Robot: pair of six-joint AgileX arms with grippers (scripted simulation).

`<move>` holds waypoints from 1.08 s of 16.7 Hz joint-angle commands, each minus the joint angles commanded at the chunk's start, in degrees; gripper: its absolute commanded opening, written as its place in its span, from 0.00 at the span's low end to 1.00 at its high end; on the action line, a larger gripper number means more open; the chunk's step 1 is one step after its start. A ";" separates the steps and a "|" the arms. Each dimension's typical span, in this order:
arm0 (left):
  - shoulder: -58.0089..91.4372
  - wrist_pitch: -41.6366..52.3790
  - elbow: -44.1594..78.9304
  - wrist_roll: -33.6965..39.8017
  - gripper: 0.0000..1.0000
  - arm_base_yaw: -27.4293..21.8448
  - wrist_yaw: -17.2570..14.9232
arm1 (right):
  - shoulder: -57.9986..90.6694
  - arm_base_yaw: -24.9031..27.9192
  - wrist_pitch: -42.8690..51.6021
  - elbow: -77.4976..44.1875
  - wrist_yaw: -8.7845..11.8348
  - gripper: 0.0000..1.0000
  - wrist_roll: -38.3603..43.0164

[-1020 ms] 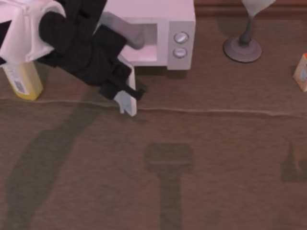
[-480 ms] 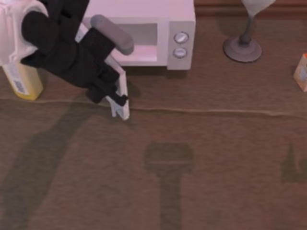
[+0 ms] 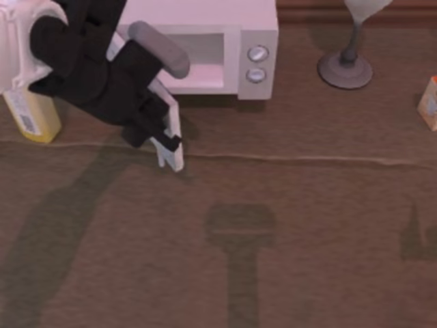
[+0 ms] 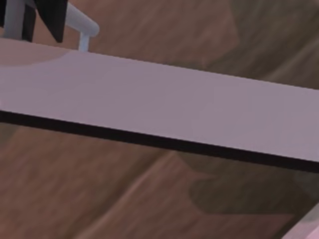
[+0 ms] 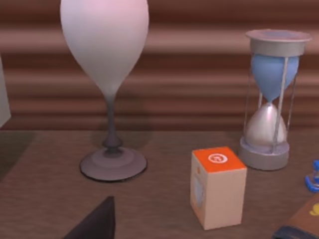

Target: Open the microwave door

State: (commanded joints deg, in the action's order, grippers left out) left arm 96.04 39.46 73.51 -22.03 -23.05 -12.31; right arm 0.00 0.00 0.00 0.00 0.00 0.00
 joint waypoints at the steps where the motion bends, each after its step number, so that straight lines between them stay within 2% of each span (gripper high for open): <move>1: 0.00 0.00 0.00 0.00 0.00 0.00 0.00 | 0.00 0.00 0.00 0.00 0.00 1.00 0.00; 14: 0.00 0.00 0.00 0.00 0.00 0.00 0.00 | 0.00 0.00 0.00 0.00 0.00 1.00 0.00; 18: -0.17 0.50 -0.18 -1.80 0.00 0.53 -1.14 | 0.00 0.00 0.00 0.00 0.00 1.00 0.00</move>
State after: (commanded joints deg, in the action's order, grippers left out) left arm 95.88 39.96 73.33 -23.83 -22.52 -13.45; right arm 0.00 0.00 0.00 0.00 0.00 0.00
